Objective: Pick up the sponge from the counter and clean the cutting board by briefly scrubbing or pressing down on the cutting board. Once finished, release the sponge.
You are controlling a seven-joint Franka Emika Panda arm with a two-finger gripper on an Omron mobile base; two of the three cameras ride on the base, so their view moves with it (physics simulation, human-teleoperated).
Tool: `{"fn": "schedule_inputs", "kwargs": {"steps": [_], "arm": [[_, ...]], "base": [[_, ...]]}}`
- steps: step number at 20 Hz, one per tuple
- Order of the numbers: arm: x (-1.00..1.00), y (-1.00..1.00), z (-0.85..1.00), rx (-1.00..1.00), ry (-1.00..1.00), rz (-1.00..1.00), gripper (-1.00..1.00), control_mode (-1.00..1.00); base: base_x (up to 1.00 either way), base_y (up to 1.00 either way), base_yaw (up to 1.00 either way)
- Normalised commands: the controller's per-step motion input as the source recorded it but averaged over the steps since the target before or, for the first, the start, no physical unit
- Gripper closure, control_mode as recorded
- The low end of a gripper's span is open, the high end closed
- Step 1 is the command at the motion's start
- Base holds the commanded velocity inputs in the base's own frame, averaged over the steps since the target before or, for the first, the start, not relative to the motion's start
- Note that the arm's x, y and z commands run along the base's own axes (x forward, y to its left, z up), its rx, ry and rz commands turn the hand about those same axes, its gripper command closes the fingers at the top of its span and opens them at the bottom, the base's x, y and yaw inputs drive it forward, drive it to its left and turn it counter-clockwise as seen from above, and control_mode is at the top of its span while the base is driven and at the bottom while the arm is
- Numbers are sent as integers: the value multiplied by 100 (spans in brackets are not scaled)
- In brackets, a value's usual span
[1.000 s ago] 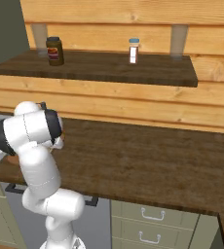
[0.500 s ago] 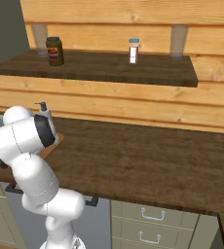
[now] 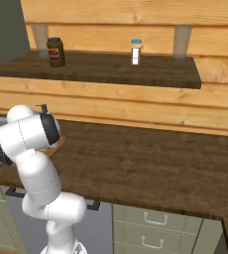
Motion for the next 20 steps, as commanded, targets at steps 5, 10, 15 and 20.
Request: {"fn": "schedule_inputs", "kwargs": {"steps": [5,10,15,20], "arm": [[12,66,-92,0,7,8,100,-100],[0,30,-100,0,-1,0,100,-100],[-2,1,-36,0,-9,0,100,-100],[-2,0,62,0,-4,0,100,-100]], "base": [[0,0,0],[0,0,0],[0,0,0],[0,0,0]]}}
